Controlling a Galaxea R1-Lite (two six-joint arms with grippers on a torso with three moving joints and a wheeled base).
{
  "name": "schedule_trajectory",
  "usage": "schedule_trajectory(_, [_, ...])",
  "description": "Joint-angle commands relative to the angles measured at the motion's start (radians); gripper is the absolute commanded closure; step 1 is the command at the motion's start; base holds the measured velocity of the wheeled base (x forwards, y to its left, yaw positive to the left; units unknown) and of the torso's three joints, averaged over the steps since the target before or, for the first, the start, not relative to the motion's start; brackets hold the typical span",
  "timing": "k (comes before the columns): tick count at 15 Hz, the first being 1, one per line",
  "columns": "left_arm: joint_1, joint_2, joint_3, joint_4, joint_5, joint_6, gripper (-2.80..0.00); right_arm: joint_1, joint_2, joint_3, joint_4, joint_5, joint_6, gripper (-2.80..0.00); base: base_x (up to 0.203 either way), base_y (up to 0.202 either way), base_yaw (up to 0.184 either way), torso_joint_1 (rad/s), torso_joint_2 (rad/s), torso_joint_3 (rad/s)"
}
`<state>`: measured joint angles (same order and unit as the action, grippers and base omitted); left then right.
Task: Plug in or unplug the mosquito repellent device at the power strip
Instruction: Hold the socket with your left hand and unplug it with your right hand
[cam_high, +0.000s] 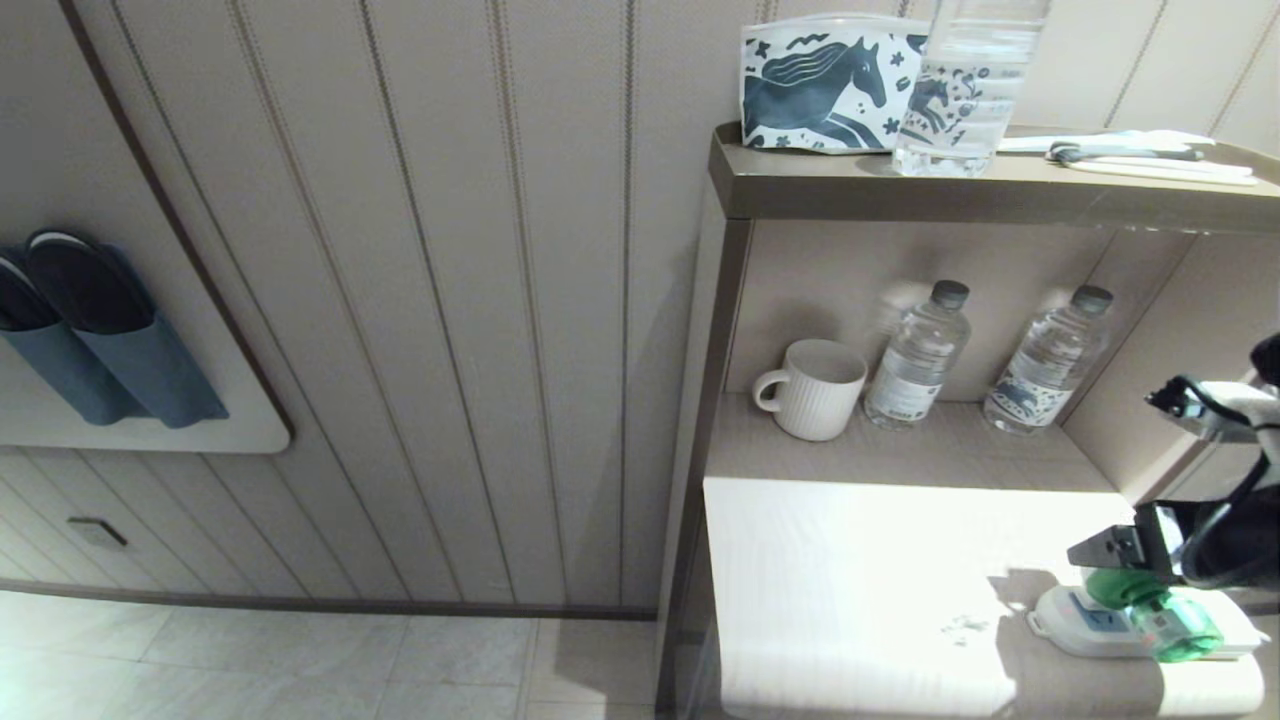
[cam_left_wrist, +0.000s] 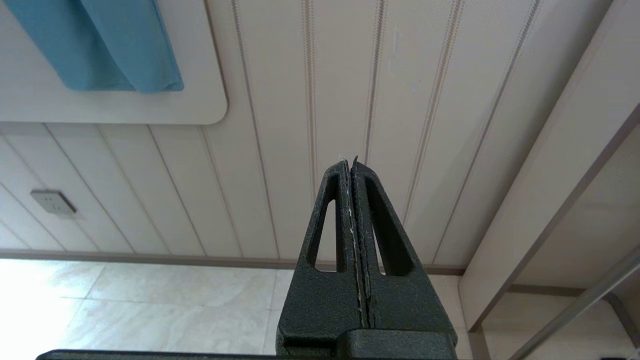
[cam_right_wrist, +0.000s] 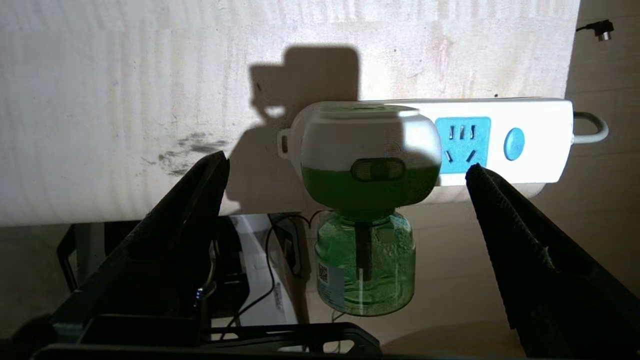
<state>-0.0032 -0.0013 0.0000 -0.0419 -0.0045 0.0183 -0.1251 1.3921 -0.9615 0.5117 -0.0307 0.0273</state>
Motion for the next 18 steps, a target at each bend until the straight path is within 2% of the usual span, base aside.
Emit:
schedule_trajectory(1, [0.000,0.001,0.000,-0.001,0.000,0.000,0.00,0.000,0.023,0.005,0.002,0.000,-0.010,-2.80,0.000,0.000,0.000,0.000,0.00,0.000])
schedule_trajectory(12, [0.000,0.001,0.000,0.000,0.000,0.000,0.00,-0.008,0.110,-0.006,0.001,-0.003,-0.035,-2.80,0.000,0.000,0.000,0.000,0.00,0.000])
schedule_trajectory(16, [0.000,0.001,0.000,0.000,0.000,0.000,0.00,-0.007,0.133,-0.003,-0.045,-0.003,-0.041,-2.80,0.000,0.000,0.000,0.000,0.00,0.000])
schedule_trajectory(17, [0.000,0.001,0.000,0.000,0.000,0.000,0.00,-0.008,0.134,-0.002,-0.045,-0.003,-0.047,0.00,0.000,0.000,0.000,0.000,0.00,0.000])
schedule_trajectory(18, [0.000,0.001,0.000,0.000,0.000,-0.001,0.00,-0.008,0.134,0.000,-0.045,-0.003,-0.049,0.00,0.000,0.000,0.000,0.000,0.00,0.000])
